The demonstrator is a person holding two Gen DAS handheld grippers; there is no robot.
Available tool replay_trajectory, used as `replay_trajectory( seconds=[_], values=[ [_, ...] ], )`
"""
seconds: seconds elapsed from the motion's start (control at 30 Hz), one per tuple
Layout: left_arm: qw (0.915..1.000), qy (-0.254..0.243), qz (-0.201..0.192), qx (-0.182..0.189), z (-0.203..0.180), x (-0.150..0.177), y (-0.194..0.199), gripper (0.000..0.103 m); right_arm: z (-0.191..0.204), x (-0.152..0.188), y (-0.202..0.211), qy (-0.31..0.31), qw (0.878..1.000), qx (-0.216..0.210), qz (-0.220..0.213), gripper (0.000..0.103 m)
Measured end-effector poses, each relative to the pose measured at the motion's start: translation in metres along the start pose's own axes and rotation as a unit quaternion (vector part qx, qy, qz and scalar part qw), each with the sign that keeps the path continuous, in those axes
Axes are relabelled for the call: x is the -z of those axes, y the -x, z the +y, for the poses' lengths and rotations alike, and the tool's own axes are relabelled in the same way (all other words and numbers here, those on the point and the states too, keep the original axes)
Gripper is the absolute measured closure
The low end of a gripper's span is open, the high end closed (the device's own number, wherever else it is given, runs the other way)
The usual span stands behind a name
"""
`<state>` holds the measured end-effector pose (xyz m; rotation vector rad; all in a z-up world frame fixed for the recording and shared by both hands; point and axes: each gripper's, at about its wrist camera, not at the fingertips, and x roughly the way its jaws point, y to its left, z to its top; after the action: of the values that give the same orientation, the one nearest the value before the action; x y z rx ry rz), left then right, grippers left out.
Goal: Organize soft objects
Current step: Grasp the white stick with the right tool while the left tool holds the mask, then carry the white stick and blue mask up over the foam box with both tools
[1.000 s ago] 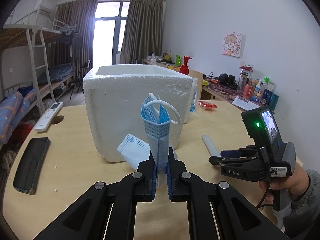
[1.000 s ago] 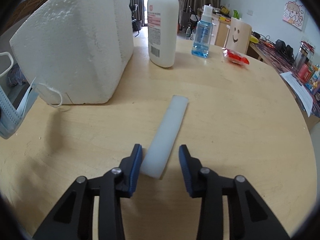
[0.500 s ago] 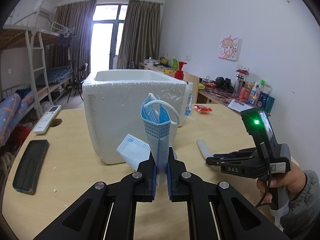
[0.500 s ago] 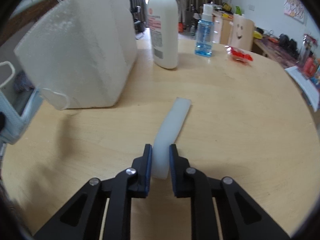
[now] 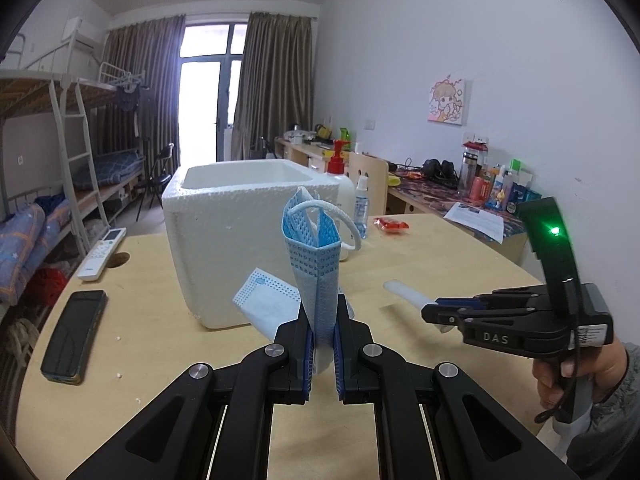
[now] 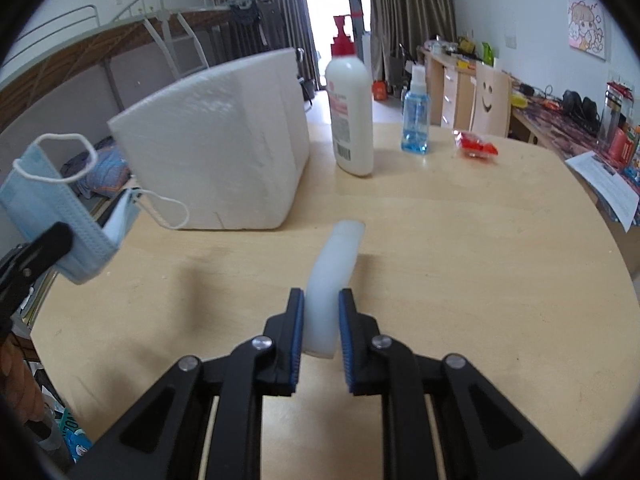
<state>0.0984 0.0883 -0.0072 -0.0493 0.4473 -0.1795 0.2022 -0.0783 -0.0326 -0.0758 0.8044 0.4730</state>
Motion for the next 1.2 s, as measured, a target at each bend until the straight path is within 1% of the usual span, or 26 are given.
replay_trajectory(
  seconds=[0.27, 0.43, 0.57, 0.8, 0.97, 1.2],
  values=[
    [0.9998, -0.009, -0.019, 0.001, -0.014, 0.002, 0.02, 0.094, 0.006, 0.011, 0.043, 0.008, 0.999, -0.012, -0.05, 0.083],
    [0.9993, -0.017, -0.033, -0.009, -0.023, 0.003, 0.036, 0.094, 0.011, 0.018, 0.07, 0.014, 0.996, -0.012, -0.084, 0.083],
    [0.9988, -0.026, -0.036, -0.019, -0.03, 0.004, 0.047, 0.094, 0.016, 0.025, 0.091, 0.025, 0.993, -0.009, -0.114, 0.083],
    [0.9975, -0.039, -0.053, -0.024, -0.042, 0.008, 0.07, 0.094, 0.023, 0.038, 0.115, 0.043, 0.989, -0.012, -0.143, 0.083],
    [0.9959, -0.044, -0.073, -0.031, -0.047, 0.011, 0.089, 0.094, 0.024, 0.049, 0.132, 0.042, 0.985, -0.012, -0.167, 0.083],
    [0.9937, -0.053, -0.094, -0.031, -0.058, 0.015, 0.116, 0.094, 0.031, 0.07, 0.164, 0.044, 0.978, -0.011, -0.203, 0.083]
  ],
)
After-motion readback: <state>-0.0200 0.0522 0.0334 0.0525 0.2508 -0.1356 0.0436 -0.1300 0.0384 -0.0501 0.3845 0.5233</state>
